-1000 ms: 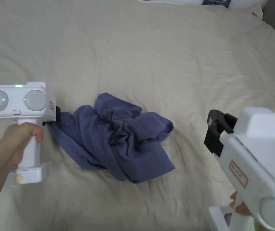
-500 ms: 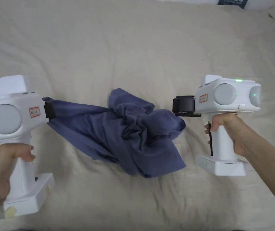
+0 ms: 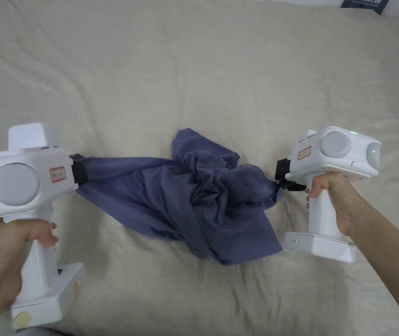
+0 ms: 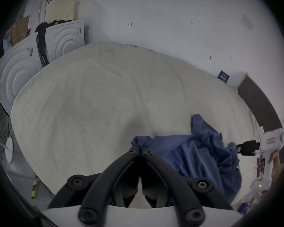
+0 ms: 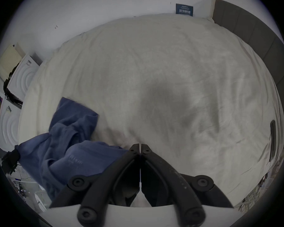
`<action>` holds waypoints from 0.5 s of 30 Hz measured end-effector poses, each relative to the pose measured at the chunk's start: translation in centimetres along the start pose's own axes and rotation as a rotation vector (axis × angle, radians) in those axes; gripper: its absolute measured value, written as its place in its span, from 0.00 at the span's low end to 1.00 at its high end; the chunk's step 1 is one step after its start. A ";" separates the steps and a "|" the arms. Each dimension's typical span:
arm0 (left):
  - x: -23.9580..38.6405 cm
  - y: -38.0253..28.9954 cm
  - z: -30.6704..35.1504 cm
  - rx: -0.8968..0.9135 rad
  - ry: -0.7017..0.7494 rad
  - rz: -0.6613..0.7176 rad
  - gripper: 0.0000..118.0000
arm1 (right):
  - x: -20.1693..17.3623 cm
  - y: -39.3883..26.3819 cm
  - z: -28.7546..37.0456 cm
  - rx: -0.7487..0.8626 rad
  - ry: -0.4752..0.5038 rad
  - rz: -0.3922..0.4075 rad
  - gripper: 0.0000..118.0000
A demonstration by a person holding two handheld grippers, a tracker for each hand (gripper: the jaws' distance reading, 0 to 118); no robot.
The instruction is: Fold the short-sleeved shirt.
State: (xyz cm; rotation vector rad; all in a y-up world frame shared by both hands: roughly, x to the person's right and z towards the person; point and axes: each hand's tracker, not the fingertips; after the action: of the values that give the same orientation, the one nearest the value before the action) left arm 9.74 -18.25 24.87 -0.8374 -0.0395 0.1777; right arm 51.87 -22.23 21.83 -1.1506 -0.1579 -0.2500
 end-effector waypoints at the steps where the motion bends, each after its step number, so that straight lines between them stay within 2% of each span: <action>1: -0.1 0.3 0.3 0.004 -0.010 0.014 0.02 | 0.3 0.1 1.0 0.019 0.007 0.004 0.01; 4: -0.1 1.8 1.7 0.045 -0.047 0.041 0.02 | 1.7 0.5 5.5 0.075 0.076 -0.002 0.01; 9: 0.6 5.0 5.0 0.126 -0.101 0.047 0.02 | 3.6 1.1 13.8 0.198 0.129 0.016 0.00; 15: 3.4 11.5 9.8 0.285 -0.145 -0.030 0.02 | 4.0 3.2 22.8 0.366 0.109 0.062 0.00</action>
State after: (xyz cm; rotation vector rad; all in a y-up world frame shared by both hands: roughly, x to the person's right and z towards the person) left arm 10.42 -2.93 22.80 -0.5386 -0.1593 0.2106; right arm 56.75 -0.58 29.16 -0.7757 -0.0673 -0.2177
